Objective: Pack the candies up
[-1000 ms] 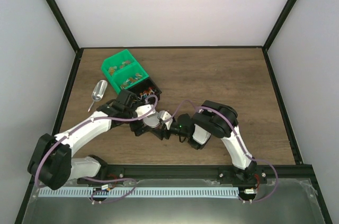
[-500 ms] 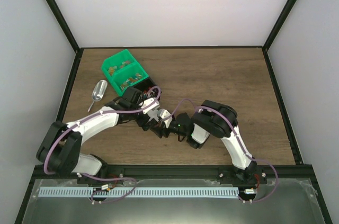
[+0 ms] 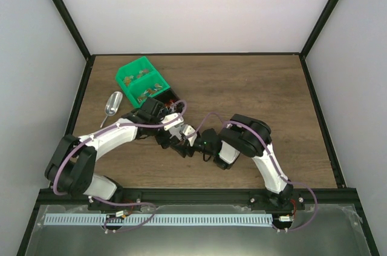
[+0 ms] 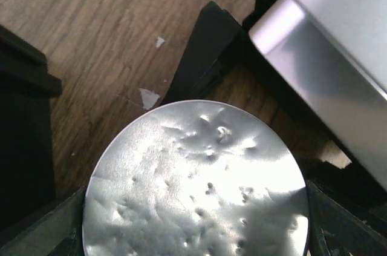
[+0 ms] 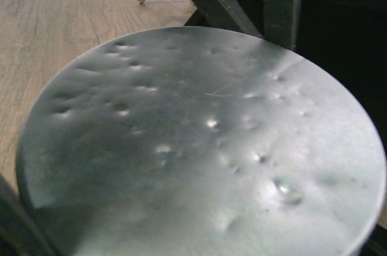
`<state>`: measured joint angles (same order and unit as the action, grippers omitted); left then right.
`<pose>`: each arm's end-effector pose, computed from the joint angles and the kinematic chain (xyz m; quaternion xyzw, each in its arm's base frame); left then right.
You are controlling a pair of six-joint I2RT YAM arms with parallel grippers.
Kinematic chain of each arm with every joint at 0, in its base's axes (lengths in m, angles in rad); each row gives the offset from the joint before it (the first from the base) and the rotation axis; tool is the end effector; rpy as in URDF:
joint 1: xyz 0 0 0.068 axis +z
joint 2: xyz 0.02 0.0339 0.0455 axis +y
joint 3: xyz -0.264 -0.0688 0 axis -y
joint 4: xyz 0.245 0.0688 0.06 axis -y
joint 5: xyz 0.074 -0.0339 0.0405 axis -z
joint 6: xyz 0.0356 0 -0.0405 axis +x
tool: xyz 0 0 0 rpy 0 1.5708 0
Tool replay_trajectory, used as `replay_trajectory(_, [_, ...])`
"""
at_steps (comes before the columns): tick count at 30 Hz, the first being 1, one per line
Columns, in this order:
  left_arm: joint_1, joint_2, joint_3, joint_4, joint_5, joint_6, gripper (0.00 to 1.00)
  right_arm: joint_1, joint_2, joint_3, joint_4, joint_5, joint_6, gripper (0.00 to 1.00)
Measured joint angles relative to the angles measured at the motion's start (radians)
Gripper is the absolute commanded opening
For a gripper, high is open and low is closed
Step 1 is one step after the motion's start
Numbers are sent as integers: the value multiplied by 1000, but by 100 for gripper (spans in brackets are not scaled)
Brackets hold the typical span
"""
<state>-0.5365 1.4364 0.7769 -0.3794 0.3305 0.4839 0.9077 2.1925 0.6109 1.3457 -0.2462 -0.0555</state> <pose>0.2258 -0.1477 0.1796 0.5025 0.8094 -0.1655 0.2550 0.2004 0.2706 0.0571 -0.4284 0.6556 0.3417 0.5195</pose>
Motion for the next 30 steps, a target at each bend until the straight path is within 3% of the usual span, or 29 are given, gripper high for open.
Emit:
replay_trajectory(10, [15, 126, 159, -232, 97, 386, 92, -8, -3, -45, 47, -59, -32, 67])
replay_trajectory(17, [37, 167, 217, -330, 107, 511, 100, -8, -4, -44, 45, -68, -27, 67])
replay_trajectory(21, [58, 68, 143, -317, 90, 482, 100, -7, -4, -37, 40, -70, -12, 68])
replay_trajectory(26, [59, -165, 14, -216, 62, 328, 100, -7, -4, -28, 32, -53, 8, 67])
replay_trajectory(30, [50, -220, -34, -149, 53, 213, 100, -6, -4, -26, 31, -31, 17, 67])
